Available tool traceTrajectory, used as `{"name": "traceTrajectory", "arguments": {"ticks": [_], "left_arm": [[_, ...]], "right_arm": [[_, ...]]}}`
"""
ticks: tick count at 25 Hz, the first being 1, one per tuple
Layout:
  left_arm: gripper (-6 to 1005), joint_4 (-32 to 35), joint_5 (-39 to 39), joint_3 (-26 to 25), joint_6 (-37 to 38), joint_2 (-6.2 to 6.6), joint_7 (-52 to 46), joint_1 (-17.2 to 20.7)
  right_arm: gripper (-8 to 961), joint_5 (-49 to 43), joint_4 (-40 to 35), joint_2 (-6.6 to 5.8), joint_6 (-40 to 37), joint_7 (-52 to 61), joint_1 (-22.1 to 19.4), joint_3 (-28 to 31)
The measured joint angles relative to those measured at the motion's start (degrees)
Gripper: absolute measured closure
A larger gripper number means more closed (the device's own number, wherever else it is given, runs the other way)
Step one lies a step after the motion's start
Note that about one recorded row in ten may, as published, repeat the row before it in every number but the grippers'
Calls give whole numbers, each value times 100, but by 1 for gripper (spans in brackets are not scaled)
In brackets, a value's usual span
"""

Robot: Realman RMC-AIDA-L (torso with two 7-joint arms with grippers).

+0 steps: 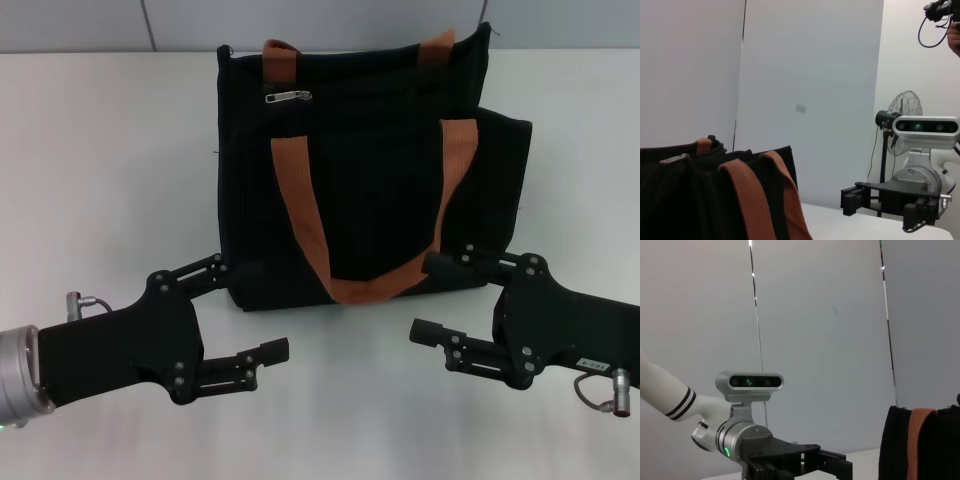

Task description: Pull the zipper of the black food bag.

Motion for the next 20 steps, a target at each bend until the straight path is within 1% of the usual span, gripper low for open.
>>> {"name": "traceTrajectory", "arguments": {"ticks": [10,12,14,16,17,18,19,20], "left_arm": [[169,1,-9,0,-51,-14,90,-2],[170,0,-17,-65,-49,-15,130,-2],[170,3,-24,-398,-35,-60,220,9],[170,3,-32,-978,-32,-128,313,11],[170,3,-32,-978,-32,-128,313,11],[170,-8,-32,-1145,-46,-140,326,-7],[170,-33,-40,-1541,-119,-140,249,-137],[170,-33,-40,-1541,-119,-140,249,-137]], "right_arm": [[286,-3,43,22,18,-12,-44,-2],[286,-4,102,26,19,-14,-43,-2],[287,-4,124,27,19,-16,-40,-2],[287,-3,126,28,18,-16,-40,-1],[287,11,131,32,19,-17,-44,2],[287,11,131,32,19,-17,-44,2],[288,22,161,33,19,-17,-46,16],[288,22,161,33,19,-17,-46,16]]}}
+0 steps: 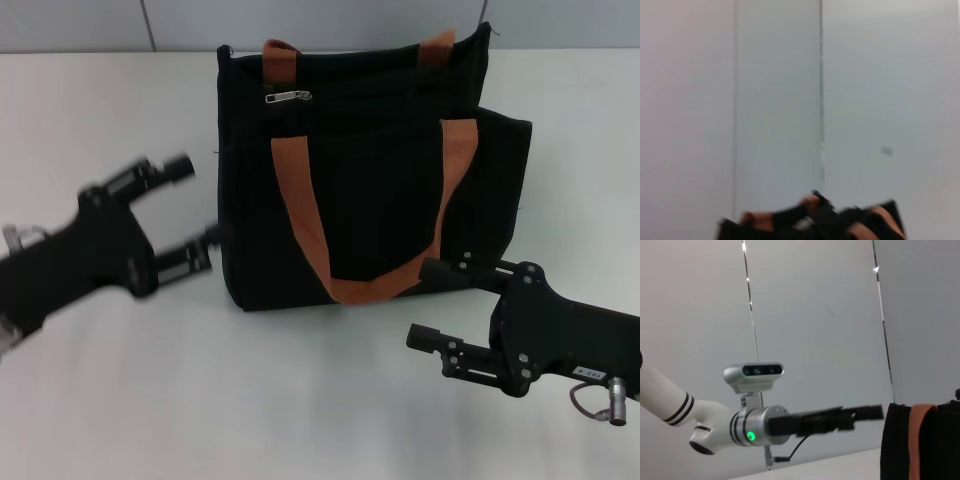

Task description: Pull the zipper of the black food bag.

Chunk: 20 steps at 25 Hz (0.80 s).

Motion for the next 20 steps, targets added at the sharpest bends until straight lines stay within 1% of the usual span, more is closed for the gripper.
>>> {"name": "traceTrajectory", "arguments": {"ticks": [1,2,3,6,7,8,10,11,12,14,16,20], "left_arm": [[170,-3,-1,-137,-24,7,-76,-73],[170,2,-5,-475,-39,7,-196,-200],[170,2,-5,-475,-39,7,-196,-200],[169,56,-10,-874,-97,10,-438,-379],[169,176,-8,-981,-291,25,-848,-525],[169,176,-8,-981,-291,25,-848,-525],[169,383,23,-964,-612,30,-1262,-637],[169,513,67,-915,-806,33,-1419,-682],[169,724,252,-743,-1069,37,-1569,-746],[169,808,346,-668,-1145,39,-1611,-766],[169,1061,727,-431,-1180,50,-1740,-835],[169,1414,1147,-216,-1159,29,-1952,-892]], "right_arm": [[288,2,22,0,0,0,3,9],[288,2,50,2,-1,0,15,20],[288,2,50,2,-1,0,15,20],[289,2,56,2,2,0,22,19],[289,6,56,2,11,0,22,19],[289,6,56,2,11,0,22,19],[290,7,56,2,26,0,23,22],[290,8,57,2,31,0,24,19],[290,9,60,2,36,0,27,9],[290,10,61,2,39,0,32,-3],[291,10,61,2,46,0,32,14],[291,15,61,2,73,0,32,30]]}}
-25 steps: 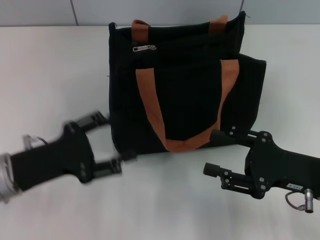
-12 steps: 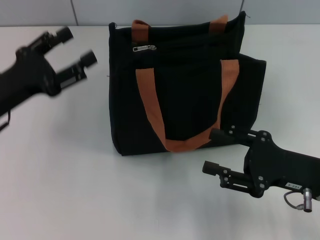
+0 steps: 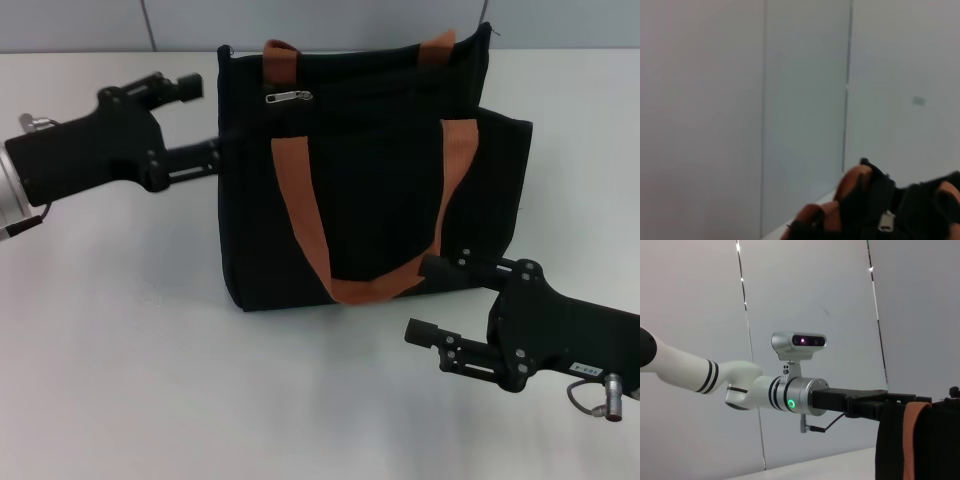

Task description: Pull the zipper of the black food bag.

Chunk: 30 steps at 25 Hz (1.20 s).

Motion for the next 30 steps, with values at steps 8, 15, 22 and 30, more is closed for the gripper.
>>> {"name": "traceTrajectory", "arguments": {"ticks": [8,15,22,30], "left_arm": [[170,148,235,259,-8,19,-11,-119],[170,426,1184,268,-6,54,-537,-698],[170,428,1218,255,-155,5,-479,-800],[271,401,1180,250,-464,-16,-458,-764]], "right_arm": [[293,0,0,0,161,0,98,-18],[294,0,4,2,217,0,219,-28],[295,0,65,16,288,0,251,2],[297,0,88,17,291,0,253,15]]}}
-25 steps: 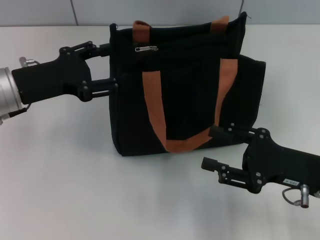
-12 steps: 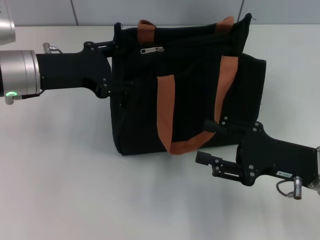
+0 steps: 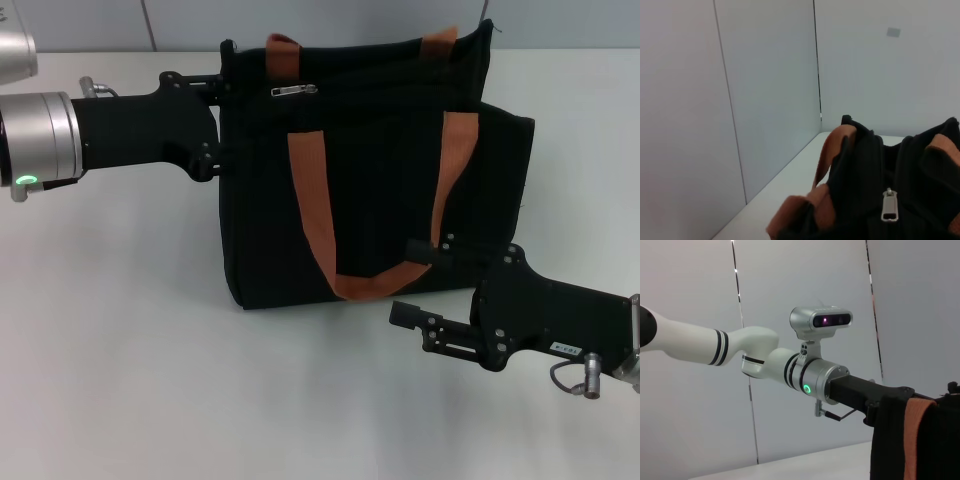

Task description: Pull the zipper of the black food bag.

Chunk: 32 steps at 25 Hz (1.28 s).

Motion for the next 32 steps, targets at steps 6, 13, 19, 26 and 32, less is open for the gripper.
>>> {"name": "traceTrajectory", "arguments": {"ticks": [6,13,19,26,32], "left_arm": [[409,17,-3,0,-6,-2,-36,4],[812,26,-274,-19,101,-2,-4,101],[964,-5,-302,2,94,-1,0,109],[963,-37,-576,29,204,-14,-50,148],[963,-241,-1125,32,800,-29,-255,133]], "right_arm": [[298,3,-1,0,0,0,0,-1],[299,13,-1,0,-2,0,-1,6],[300,143,-5,-2,-28,101,1,8],[302,972,-847,-49,-590,2844,-40,17],[303,1034,-2026,-225,-497,5840,273,16]]}}
